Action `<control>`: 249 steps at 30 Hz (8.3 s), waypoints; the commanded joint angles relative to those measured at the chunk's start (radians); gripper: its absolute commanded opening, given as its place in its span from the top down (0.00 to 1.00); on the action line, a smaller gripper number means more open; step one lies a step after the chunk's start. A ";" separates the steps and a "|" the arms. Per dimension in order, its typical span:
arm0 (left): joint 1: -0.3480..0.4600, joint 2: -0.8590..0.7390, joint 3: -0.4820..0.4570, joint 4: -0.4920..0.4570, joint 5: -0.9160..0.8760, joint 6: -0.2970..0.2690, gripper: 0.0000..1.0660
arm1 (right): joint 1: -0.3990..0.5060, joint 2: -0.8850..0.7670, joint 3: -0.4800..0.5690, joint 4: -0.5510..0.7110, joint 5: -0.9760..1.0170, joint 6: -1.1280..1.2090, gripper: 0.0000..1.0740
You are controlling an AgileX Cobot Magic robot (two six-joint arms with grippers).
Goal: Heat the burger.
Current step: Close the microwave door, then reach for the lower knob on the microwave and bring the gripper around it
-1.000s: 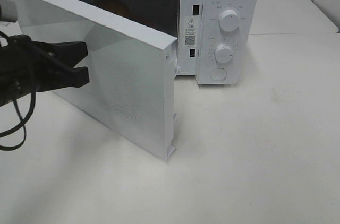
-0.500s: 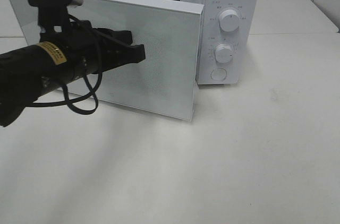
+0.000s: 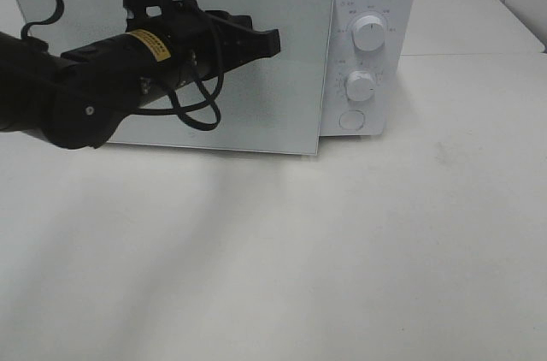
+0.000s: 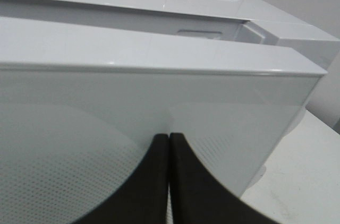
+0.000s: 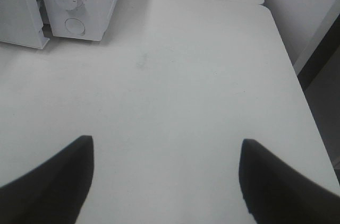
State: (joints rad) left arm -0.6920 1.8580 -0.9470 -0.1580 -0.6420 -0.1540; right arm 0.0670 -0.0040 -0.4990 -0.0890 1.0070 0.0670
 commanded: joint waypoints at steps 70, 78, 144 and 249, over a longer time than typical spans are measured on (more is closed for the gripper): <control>-0.013 -0.193 -0.268 0.118 1.640 0.050 0.08 | -0.004 -0.026 0.001 0.000 -0.013 0.005 0.31; 0.127 -0.346 -0.268 0.109 1.776 0.064 0.08 | -0.004 -0.026 0.001 0.000 -0.013 0.005 0.31; 0.750 -1.804 0.429 0.023 1.713 0.168 0.08 | -0.004 -0.026 0.001 0.000 -0.013 0.005 0.31; 0.771 -1.886 0.430 0.014 1.711 0.168 0.08 | -0.004 0.878 0.031 0.025 -1.007 0.053 0.31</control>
State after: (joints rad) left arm 0.0770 -0.0050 -0.5200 -0.1380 1.0820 0.0180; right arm 0.0660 0.8400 -0.4690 -0.0640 0.0490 0.0950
